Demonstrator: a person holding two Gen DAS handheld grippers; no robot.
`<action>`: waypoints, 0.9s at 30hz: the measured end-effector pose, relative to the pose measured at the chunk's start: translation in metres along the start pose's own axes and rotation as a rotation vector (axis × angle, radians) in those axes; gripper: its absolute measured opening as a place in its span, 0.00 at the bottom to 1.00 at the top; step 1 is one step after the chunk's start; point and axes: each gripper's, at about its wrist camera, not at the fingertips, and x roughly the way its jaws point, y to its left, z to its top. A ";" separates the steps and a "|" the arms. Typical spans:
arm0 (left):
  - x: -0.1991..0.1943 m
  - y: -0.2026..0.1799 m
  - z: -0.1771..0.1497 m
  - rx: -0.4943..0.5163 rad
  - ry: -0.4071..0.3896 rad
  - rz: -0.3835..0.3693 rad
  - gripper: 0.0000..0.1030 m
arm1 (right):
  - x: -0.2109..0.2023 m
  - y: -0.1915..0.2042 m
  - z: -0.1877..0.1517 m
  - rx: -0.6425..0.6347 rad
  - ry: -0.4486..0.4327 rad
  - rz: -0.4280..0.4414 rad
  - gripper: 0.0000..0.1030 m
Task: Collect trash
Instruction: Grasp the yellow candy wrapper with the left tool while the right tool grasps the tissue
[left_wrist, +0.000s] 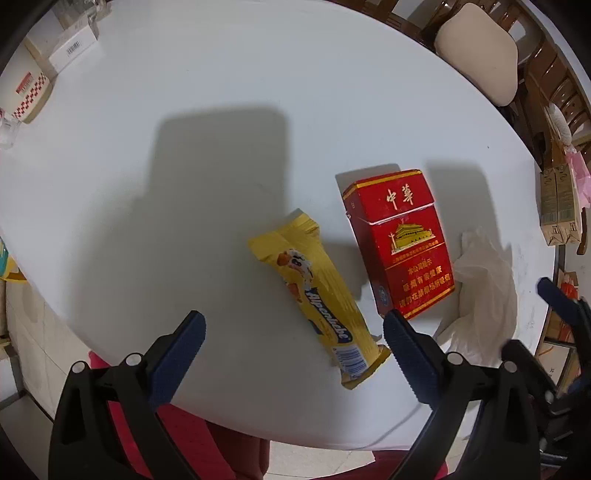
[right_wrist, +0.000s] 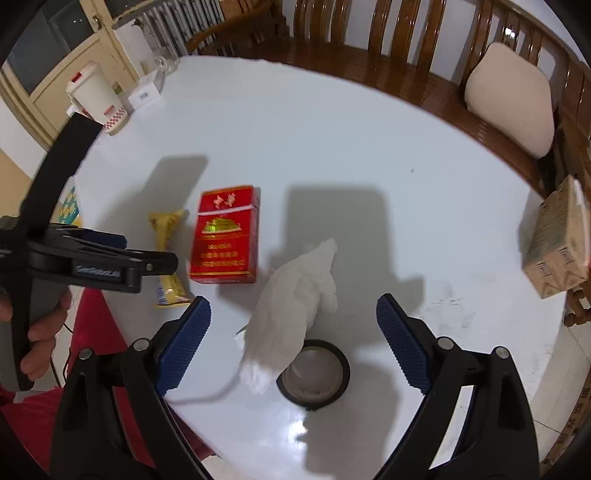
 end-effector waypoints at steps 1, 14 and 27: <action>0.001 0.000 0.000 -0.002 -0.005 -0.001 0.79 | 0.004 -0.001 0.000 0.003 0.007 0.003 0.86; 0.007 -0.005 -0.007 -0.042 -0.009 0.006 0.73 | 0.039 -0.006 0.000 -0.012 0.055 0.002 0.79; 0.004 -0.025 -0.012 -0.030 0.015 -0.005 0.30 | 0.043 -0.002 0.002 -0.021 0.034 0.027 0.37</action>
